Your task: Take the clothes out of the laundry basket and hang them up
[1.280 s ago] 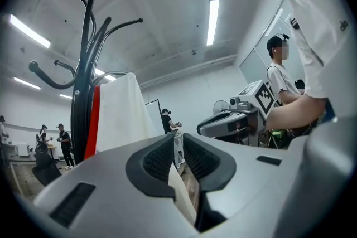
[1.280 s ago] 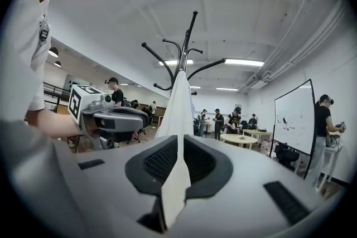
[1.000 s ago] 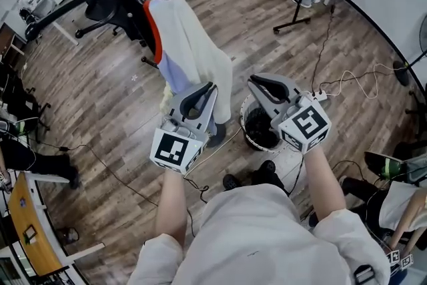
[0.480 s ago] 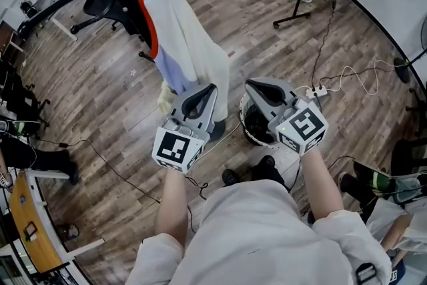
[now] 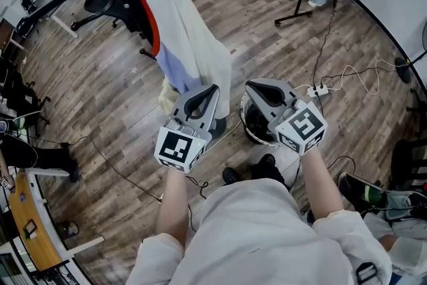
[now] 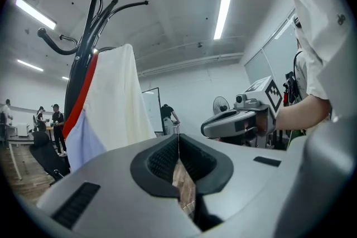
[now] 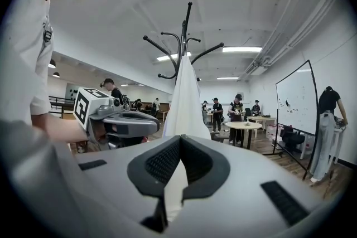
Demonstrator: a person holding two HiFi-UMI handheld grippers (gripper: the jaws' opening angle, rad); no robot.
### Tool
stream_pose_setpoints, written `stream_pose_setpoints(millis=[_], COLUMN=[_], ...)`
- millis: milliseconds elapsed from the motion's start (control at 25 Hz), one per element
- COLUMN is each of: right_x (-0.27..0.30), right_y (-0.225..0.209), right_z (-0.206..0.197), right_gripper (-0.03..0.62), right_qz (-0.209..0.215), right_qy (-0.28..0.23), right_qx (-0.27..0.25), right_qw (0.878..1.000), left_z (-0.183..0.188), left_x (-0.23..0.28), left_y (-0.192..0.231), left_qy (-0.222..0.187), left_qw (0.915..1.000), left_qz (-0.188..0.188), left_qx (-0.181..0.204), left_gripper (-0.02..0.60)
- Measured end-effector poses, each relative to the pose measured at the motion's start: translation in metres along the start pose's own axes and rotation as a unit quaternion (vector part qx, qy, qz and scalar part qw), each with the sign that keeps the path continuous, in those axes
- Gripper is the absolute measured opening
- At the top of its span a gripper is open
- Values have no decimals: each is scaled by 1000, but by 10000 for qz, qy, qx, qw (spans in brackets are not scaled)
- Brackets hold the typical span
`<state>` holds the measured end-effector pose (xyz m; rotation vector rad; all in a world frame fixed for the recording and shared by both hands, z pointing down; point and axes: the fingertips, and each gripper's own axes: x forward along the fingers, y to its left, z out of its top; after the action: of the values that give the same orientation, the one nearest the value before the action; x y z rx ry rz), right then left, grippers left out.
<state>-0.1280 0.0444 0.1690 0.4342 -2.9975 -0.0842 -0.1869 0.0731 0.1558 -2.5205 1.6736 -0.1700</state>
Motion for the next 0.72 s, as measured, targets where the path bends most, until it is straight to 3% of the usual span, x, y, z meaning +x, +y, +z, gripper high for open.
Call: stream_pose_setpoints(millis=[720], right_x=[8], right_y=[-1], right_z=[0], right_gripper=[6], right_qz=[-3], right_qy=[35], right_qx=[22], right_qw=[10000], left_z=[-3], left_x=[0], left_y=[4], left_qy=[24], left_qw=[10000], left_qz=[-27], left_qx=[-11], left_gripper=[21])
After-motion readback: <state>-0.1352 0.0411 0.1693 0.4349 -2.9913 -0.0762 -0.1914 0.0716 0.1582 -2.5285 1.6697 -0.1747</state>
